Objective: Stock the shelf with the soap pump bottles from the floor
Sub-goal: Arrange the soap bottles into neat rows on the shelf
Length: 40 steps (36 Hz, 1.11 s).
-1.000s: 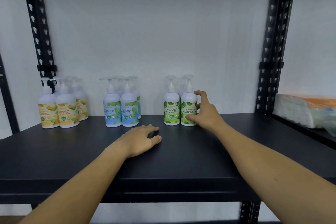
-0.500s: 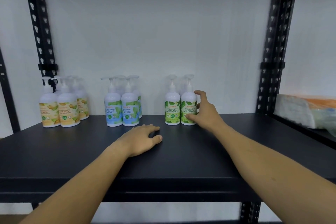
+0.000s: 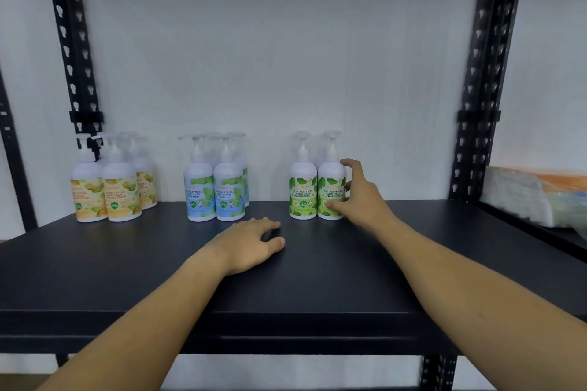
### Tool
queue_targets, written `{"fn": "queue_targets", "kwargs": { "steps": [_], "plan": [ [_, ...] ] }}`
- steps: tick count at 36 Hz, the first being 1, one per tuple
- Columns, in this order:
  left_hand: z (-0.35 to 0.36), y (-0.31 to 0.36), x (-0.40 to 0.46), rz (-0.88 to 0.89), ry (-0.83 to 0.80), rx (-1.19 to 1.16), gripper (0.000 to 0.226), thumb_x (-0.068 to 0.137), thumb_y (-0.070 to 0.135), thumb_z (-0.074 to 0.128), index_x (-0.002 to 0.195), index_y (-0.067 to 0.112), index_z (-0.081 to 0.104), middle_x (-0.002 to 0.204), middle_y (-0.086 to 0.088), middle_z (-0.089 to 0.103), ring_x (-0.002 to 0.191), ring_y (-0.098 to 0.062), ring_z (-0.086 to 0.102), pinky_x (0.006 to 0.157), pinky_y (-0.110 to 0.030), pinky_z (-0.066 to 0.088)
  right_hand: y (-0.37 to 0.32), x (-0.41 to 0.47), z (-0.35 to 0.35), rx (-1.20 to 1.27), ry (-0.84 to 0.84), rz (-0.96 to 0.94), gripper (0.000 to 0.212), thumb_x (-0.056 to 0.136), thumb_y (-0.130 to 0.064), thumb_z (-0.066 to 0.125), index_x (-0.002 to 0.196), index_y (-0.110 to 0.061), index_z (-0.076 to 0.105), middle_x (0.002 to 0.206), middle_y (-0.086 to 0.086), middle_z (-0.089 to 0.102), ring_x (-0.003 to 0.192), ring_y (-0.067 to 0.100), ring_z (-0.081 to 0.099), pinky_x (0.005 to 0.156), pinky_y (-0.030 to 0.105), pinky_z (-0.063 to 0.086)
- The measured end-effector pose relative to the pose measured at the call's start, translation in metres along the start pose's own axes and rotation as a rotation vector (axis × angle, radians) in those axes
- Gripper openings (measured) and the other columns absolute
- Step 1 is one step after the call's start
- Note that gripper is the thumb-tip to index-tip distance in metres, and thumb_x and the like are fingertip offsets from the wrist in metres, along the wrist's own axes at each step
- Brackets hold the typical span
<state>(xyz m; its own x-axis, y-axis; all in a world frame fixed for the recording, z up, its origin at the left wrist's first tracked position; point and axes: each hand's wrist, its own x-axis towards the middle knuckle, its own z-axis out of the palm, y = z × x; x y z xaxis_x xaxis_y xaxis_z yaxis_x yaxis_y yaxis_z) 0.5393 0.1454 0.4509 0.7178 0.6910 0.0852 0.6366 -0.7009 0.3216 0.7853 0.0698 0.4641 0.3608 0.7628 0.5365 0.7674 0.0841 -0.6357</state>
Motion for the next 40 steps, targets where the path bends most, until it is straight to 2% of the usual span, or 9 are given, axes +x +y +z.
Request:
{"fn": "queue_targets", "kwargs": {
  "steps": [10,14,17,20,23,26,32,37,40],
  "plan": [
    [0.000,0.000,0.000,0.004,0.015,-0.003,0.056,0.100,0.050,0.045,0.152,0.034,0.034,0.164,0.005,0.022,0.151,-0.015,0.018,0.120,-0.037,0.018,-0.003,-0.001,0.002,-0.011,0.001,0.017,0.078,0.083,-0.011,0.077,0.142,-0.028,0.027,0.092,-0.019,0.053,0.082,0.000,0.059,0.063,0.012,0.043],
    [-0.001,0.001,-0.003,-0.002,0.058,-0.009,0.051,0.100,0.047,0.045,0.148,0.033,0.040,0.158,0.007,0.036,0.144,-0.014,0.032,0.117,-0.035,0.028,-0.006,-0.003,0.003,-0.017,-0.008,0.027,0.081,0.084,-0.012,0.076,0.144,-0.028,0.025,0.096,-0.009,0.056,0.093,0.017,0.062,0.076,0.025,0.049],
    [-0.002,0.002,-0.005,-0.011,0.091,0.007,0.046,0.100,0.044,0.044,0.144,0.031,0.046,0.149,0.008,0.047,0.135,-0.013,0.043,0.112,-0.036,0.036,-0.010,-0.007,0.003,-0.013,-0.010,0.049,0.088,0.085,-0.015,0.075,0.151,-0.028,0.018,0.105,-0.005,0.057,0.098,0.017,0.061,0.084,0.032,0.052],
    [-0.003,0.000,-0.009,-0.035,0.145,0.041,0.043,0.100,0.041,0.042,0.140,0.029,0.050,0.143,0.005,0.052,0.128,-0.015,0.049,0.106,-0.037,0.042,-0.015,-0.012,0.004,-0.041,0.000,0.095,0.088,0.088,-0.024,0.073,0.154,-0.024,0.014,0.116,-0.001,0.058,0.103,0.018,0.058,0.088,0.035,0.051],
    [-0.007,-0.003,-0.017,-0.064,0.219,0.127,0.046,0.100,0.039,0.040,0.143,0.025,0.048,0.143,0.001,0.052,0.128,-0.020,0.050,0.104,-0.038,0.042,-0.019,-0.019,0.005,-0.199,-0.012,0.187,0.079,0.090,-0.039,0.067,0.152,-0.019,0.022,0.133,0.013,0.051,0.118,0.031,0.055,0.095,0.043,0.049],
    [-0.013,-0.009,-0.029,-0.068,0.254,0.198,0.049,0.100,0.039,0.042,0.146,0.023,0.044,0.146,0.000,0.050,0.129,-0.022,0.048,0.102,-0.039,0.043,-0.027,-0.028,0.003,-0.372,-0.098,0.306,0.076,0.089,-0.053,0.061,0.147,-0.013,0.032,0.139,0.015,0.043,0.129,0.037,0.047,0.102,0.048,0.045],
    [-0.028,-0.025,-0.061,-0.126,0.279,0.202,0.048,0.099,0.039,0.042,0.144,0.022,0.043,0.139,-0.004,0.053,0.124,-0.025,0.051,0.099,-0.039,0.044,-0.058,-0.049,-0.006,-0.524,-0.235,0.254,0.055,0.090,-0.054,0.055,0.131,-0.017,0.050,0.127,0.012,0.050,0.117,0.035,0.052,0.099,0.047,0.048],
    [-0.035,-0.036,-0.094,-0.153,0.284,0.160,0.046,0.099,0.041,0.044,0.141,0.023,0.048,0.143,-0.002,0.050,0.128,-0.024,0.047,0.102,-0.041,0.042,-0.097,-0.069,-0.006,-0.529,-0.306,0.092,0.021,0.092,-0.042,0.059,0.097,-0.022,0.059,0.105,0.005,0.064,0.094,0.024,0.061,0.078,0.035,0.051],
    [-0.043,-0.041,-0.114,-0.153,0.301,0.126,0.043,0.098,0.041,0.045,0.137,0.024,0.052,0.141,0.000,0.053,0.128,-0.022,0.049,0.103,-0.040,0.043,-0.125,-0.079,-0.002,-0.566,-0.385,0.033,0.036,0.093,-0.044,0.058,0.111,-0.013,0.063,0.109,0.007,0.065,0.096,0.023,0.061,0.080,0.035,0.050]
  ]
}}
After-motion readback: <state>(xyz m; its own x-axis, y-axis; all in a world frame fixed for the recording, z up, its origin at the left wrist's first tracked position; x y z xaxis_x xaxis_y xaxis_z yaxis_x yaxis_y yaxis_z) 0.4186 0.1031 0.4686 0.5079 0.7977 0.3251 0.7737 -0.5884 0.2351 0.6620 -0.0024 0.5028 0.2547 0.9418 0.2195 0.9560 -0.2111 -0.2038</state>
